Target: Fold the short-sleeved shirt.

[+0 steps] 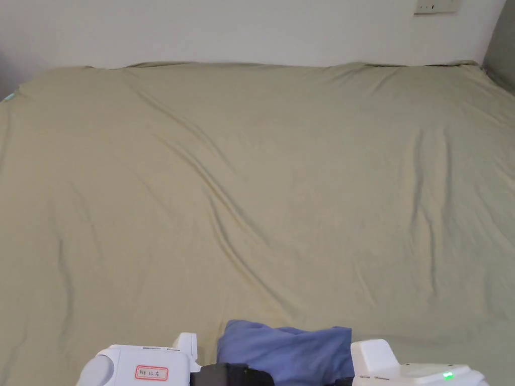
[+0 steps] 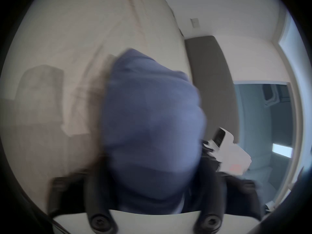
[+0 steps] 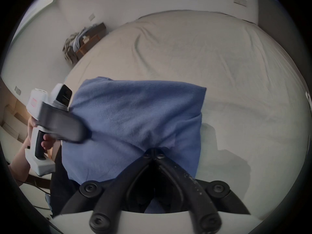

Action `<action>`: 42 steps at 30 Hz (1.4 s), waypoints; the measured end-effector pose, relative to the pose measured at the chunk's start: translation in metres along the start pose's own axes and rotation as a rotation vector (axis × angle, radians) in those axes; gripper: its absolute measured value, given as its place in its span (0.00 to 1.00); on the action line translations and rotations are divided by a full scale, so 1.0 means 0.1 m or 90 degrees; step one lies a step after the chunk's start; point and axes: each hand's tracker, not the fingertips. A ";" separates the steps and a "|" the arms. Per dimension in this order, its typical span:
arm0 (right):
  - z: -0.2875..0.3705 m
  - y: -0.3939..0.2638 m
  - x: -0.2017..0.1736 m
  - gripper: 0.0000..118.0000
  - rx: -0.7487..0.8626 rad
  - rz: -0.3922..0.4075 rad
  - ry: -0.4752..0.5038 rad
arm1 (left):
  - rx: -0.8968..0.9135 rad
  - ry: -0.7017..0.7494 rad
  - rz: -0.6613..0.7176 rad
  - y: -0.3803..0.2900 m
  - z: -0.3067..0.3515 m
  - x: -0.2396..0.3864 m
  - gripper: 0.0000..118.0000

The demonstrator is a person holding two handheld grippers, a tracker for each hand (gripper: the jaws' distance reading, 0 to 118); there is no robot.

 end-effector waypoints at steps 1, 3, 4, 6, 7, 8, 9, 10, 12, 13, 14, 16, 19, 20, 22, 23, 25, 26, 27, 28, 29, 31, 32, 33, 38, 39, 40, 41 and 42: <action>0.04 -0.06 0.02 0.02 0.019 -0.012 0.002 | 0.011 0.027 -0.008 0.01 0.02 -0.03 0.34; 0.14 -0.15 0.07 0.02 0.057 -0.053 0.025 | -0.015 -0.005 0.015 0.02 0.03 0.00 0.31; 0.21 -0.21 0.10 0.02 0.077 -0.074 0.028 | -0.014 -0.002 0.010 0.02 0.07 0.04 0.30; 0.41 -0.31 0.13 0.02 0.126 -0.093 0.021 | -0.026 0.027 -0.009 0.07 0.11 0.14 0.29; 0.54 -0.33 0.15 0.02 0.146 -0.092 0.002 | -0.033 0.035 -0.011 0.09 0.19 0.19 0.29; 0.65 -0.36 0.15 0.02 0.167 -0.089 -0.020 | -0.036 0.042 -0.016 0.13 0.28 0.24 0.28; 0.77 -0.38 0.14 0.02 0.189 -0.077 -0.052 | -0.051 0.061 -0.018 0.18 0.40 0.27 0.28; 0.88 -0.38 0.13 0.02 0.202 -0.068 -0.077 | -0.050 0.077 -0.022 0.22 0.47 0.34 0.28; 1.05 -0.35 0.09 0.02 0.222 -0.055 -0.114 | -0.064 0.122 -0.015 0.37 0.76 0.37 0.28; 1.12 -0.32 0.07 0.02 0.232 -0.052 -0.129 | -0.063 0.158 -0.010 0.45 0.93 0.38 0.28; 1.17 -0.29 0.04 0.02 0.240 -0.051 -0.135 | -0.055 0.181 -0.017 0.52 1.05 0.45 0.28; 1.22 -0.18 -0.05 0.02 0.252 -0.051 -0.133 | -0.054 0.227 -0.017 0.70 1.41 0.44 0.28; 1.18 0.02 -0.23 0.02 0.269 -0.039 -0.133 | -0.055 0.263 -0.016 0.97 1.91 0.31 0.28; 1.13 0.10 -0.30 0.02 0.275 -0.029 -0.137 | -0.062 0.285 -0.007 1.06 2.07 0.25 0.28; 1.01 0.27 -0.47 0.02 0.274 -0.016 -0.134 | -0.051 0.330 -0.024 1.18 2.40 0.15 0.28; 0.92 0.36 -0.47 0.02 0.270 -0.011 -0.125 | -0.046 0.341 -0.032 1.24 2.56 0.08 0.28; 0.76 0.52 -0.62 0.02 0.261 -0.004 -0.103 | -0.035 0.344 -0.013 1.37 2.95 -0.10 0.28; 0.70 0.59 -0.69 0.02 0.256 0.000 -0.097 | -0.029 0.347 -0.009 1.40 3.10 -0.16 0.27; 0.61 0.68 -0.76 0.02 0.250 0.005 -0.097 | -0.021 0.363 -0.002 1.46 3.31 -0.25 0.27; 0.53 0.77 -0.84 0.02 0.241 0.016 -0.095 | -0.016 0.378 -0.012 1.51 3.50 -0.35 0.27; 0.46 0.84 -0.91 0.02 0.228 0.033 -0.093 | -0.011 0.391 -0.007 1.56 3.67 -0.45 0.27; 0.32 0.99 -1.08 0.02 0.212 0.061 -0.101 | 0.010 0.427 0.023 1.64 4.03 -0.71 0.27; 0.27 1.04 -1.14 0.02 0.210 0.070 -0.102 | 0.017 0.438 0.039 1.65 4.18 -0.84 0.27; 0.21 1.10 -1.21 0.02 0.206 0.078 -0.101 | 0.026 0.448 0.057 1.67 4.34 -0.99 0.27; -0.05 1.31 -1.49 0.02 0.178 0.120 -0.097 | 0.062 0.478 0.129 1.74 4.93 -1.60 0.28; -0.09 1.33 -1.54 0.02 0.174 0.128 -0.099 | 0.069 0.482 0.154 1.74 5.03 -1.70 0.28; -0.12 1.34 -1.58 0.02 0.169 0.136 -0.096 | 0.078 0.484 0.167 1.73 5.10 -1.79 0.28; -0.15 1.36 -1.61 0.02 0.164 0.144 -0.092 | 0.083 0.488 0.184 1.74 5.17 -1.87 0.28; -0.16 1.37 -1.63 0.02 0.163 0.147 -0.090 | 0.087 0.495 0.185 1.74 5.22 -1.94 0.31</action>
